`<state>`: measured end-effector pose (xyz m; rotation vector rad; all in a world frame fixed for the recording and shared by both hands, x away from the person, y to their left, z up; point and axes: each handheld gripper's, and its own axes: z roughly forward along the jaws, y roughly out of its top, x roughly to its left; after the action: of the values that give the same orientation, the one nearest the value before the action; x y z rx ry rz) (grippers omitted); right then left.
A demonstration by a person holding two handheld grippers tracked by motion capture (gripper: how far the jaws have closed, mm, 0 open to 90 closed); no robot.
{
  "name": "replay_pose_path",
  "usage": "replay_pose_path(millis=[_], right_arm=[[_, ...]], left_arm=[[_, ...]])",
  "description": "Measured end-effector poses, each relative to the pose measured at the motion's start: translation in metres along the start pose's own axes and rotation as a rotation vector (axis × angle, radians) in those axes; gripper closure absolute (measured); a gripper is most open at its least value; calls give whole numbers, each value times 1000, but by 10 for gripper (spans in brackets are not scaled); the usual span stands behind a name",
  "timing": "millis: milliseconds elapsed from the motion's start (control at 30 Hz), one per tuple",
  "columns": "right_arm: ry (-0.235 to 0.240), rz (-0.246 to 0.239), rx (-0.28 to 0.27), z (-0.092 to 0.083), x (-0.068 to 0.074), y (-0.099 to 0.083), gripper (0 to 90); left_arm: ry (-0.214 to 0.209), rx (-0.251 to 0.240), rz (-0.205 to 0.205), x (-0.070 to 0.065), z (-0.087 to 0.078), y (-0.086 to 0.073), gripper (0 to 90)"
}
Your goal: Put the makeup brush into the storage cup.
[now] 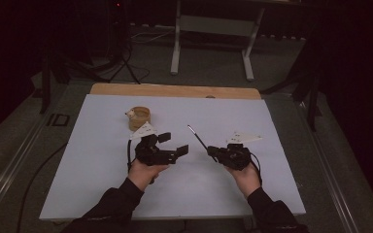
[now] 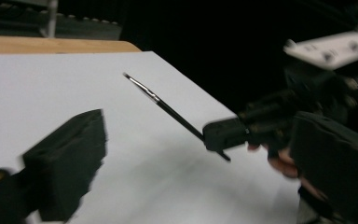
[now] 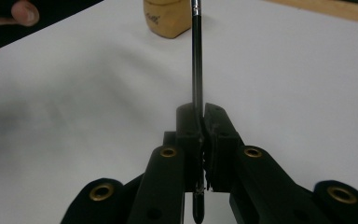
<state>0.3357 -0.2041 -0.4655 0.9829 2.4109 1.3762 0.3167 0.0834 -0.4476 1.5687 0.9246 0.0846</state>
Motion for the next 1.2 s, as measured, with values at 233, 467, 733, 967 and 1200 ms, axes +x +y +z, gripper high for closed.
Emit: replay_pose_path(millis=[233, 467, 733, 967, 1200], right_arm=[[2, -19, 2, 1, 2, 0, 857], [4, -30, 7, 3, 4, 1, 857], [9, -31, 4, 2, 3, 1, 856], [15, -30, 1, 2, 3, 1, 856], [16, -26, -6, 1, 2, 1, 857]], left_arm=[[18, -20, -103, -6, 24, 0, 196], [61, -48, -239, 0, 38, -10, 309], [-4, -123, -424, 20, 46, -17, 466], [22, -128, -407, 17, 50, -18, 605], [56, -131, -449, 19, 51, -22, 615]])
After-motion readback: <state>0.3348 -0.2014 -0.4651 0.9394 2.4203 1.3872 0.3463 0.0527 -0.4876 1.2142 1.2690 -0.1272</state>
